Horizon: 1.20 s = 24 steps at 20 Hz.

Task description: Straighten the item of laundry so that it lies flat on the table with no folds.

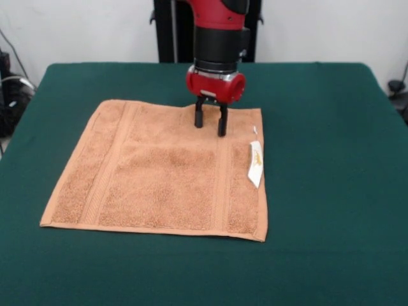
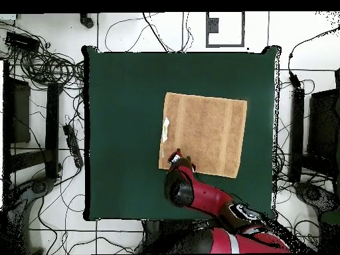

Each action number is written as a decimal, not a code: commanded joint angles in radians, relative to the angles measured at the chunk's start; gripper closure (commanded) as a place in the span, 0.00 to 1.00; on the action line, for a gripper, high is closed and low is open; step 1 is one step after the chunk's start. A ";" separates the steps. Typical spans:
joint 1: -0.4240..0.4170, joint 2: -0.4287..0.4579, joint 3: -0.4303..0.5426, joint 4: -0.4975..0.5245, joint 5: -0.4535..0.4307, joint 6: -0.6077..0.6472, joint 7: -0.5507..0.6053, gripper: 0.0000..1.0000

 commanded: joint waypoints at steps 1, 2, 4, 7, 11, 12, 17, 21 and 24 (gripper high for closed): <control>0.024 0.255 0.029 0.015 0.030 -0.153 0.275 0.00; 0.026 0.277 0.032 0.003 0.038 -0.170 0.275 0.00; 0.029 0.317 0.039 -0.020 0.053 -0.199 0.274 0.00; 0.036 0.357 0.060 -0.037 0.081 -0.232 0.276 0.00; 0.072 0.399 0.102 -0.038 0.153 -0.282 0.315 0.00; 0.088 0.398 0.111 -0.028 0.184 -0.288 0.323 0.00; 0.119 0.356 0.163 0.059 0.275 -0.281 0.339 0.00; 0.119 0.302 0.186 0.136 0.324 -0.260 0.327 0.00; 0.114 0.279 0.199 0.171 0.344 -0.254 0.320 0.00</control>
